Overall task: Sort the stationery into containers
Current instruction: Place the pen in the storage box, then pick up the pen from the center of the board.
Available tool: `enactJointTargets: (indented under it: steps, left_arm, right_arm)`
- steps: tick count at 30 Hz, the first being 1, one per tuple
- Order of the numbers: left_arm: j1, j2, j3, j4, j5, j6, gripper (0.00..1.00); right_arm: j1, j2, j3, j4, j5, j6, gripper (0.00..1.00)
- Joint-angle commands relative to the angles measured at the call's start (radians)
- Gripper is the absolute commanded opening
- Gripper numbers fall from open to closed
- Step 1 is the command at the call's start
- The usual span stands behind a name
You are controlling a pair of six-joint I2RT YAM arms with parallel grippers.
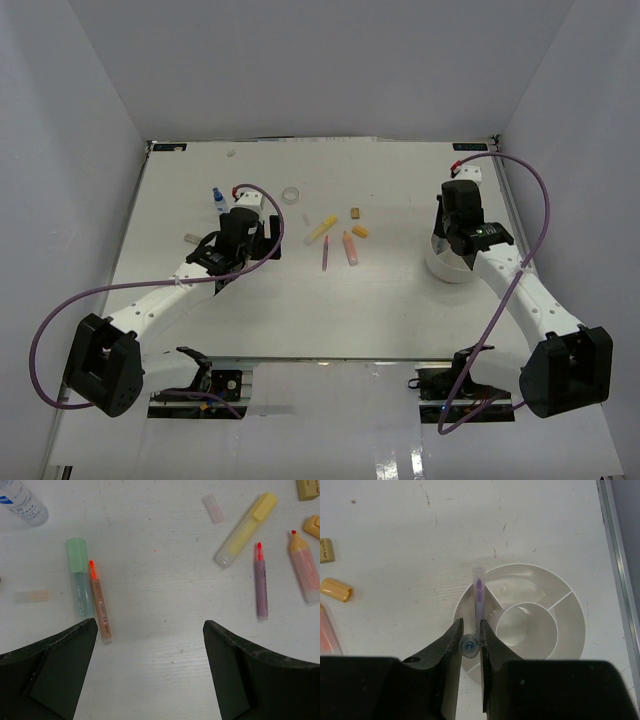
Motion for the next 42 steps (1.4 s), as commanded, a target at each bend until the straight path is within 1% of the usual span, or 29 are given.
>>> enactJointTargets:
  steps: [1, 5, 13, 17, 18, 19, 20, 21, 22, 23, 25, 27, 29, 30, 33, 36, 38, 42]
  left_arm:
    - [0.006, -0.010, 0.036, -0.009, -0.023, -0.017, 0.98]
    - [0.008, -0.008, 0.036, -0.009, -0.027, -0.022, 0.98]
    - [0.009, 0.006, 0.040, -0.016, -0.029, -0.027, 0.98]
    - [0.009, 0.007, 0.040, -0.017, -0.032, -0.027, 0.98]
    - [0.009, 0.009, 0.040, -0.016, -0.032, -0.027, 0.98]
    - [0.009, 0.009, 0.040, -0.016, -0.032, -0.028, 0.98]
    - [0.011, 0.009, 0.038, -0.017, -0.030, -0.028, 0.98]
    - [0.011, 0.009, 0.040, -0.017, -0.032, -0.028, 0.98]
    - [0.011, 0.010, 0.041, -0.017, -0.030, -0.028, 0.98]
    - [0.011, 0.012, 0.041, -0.020, -0.030, -0.030, 0.98]
    - [0.011, 0.015, 0.043, -0.020, -0.032, -0.033, 0.98]
    - [0.011, 0.020, 0.043, -0.022, -0.030, -0.034, 0.98]
    - [0.011, 0.023, 0.044, -0.023, -0.030, -0.037, 0.98]
    - [0.011, 0.026, 0.044, -0.023, -0.030, -0.040, 0.98]
    - [0.012, 0.035, 0.046, -0.029, -0.037, -0.050, 0.98]
    - [0.015, 0.043, 0.049, -0.036, -0.046, -0.062, 0.98]
    - [0.019, 0.055, 0.050, -0.039, -0.044, -0.066, 0.98]
    - [0.019, 0.078, 0.056, -0.043, -0.029, -0.082, 0.98]
  right_arm:
    - [-0.011, 0.015, -0.020, 0.065, 0.038, -0.001, 0.08]
    - [-0.022, 0.039, -0.034, 0.091, 0.030, -0.001, 0.09]
    - [-0.025, 0.102, -0.037, 0.101, 0.013, 0.012, 0.22]
    - [-0.025, 0.110, -0.033, 0.101, 0.004, 0.012, 0.32]
    - [-0.025, 0.110, -0.031, 0.101, 0.003, 0.010, 0.37]
    - [-0.025, 0.107, -0.030, 0.101, 0.004, 0.013, 0.40]
    - [-0.025, 0.107, -0.028, 0.101, 0.003, 0.012, 0.45]
    - [-0.025, 0.101, -0.027, 0.099, -0.001, 0.013, 0.46]
    - [-0.025, 0.095, -0.024, 0.097, -0.007, 0.013, 0.51]
    - [-0.025, 0.092, -0.019, 0.097, -0.008, 0.015, 0.53]
    - [-0.025, 0.072, -0.014, 0.096, -0.011, 0.013, 0.57]
    - [-0.025, 0.041, -0.007, 0.088, -0.013, 0.012, 0.69]
    - [-0.025, 0.020, -0.001, 0.081, -0.013, 0.010, 0.76]
    - [-0.025, -0.006, 0.006, 0.073, -0.016, 0.009, 0.83]
    - [-0.025, -0.069, 0.006, 0.074, -0.048, 0.000, 0.92]
    - [-0.025, -0.149, -0.017, 0.116, -0.092, -0.020, 0.98]
    - [-0.025, -0.187, -0.033, 0.139, -0.126, -0.030, 0.98]
    - [-0.025, -0.272, -0.085, 0.206, -0.264, -0.040, 0.98]
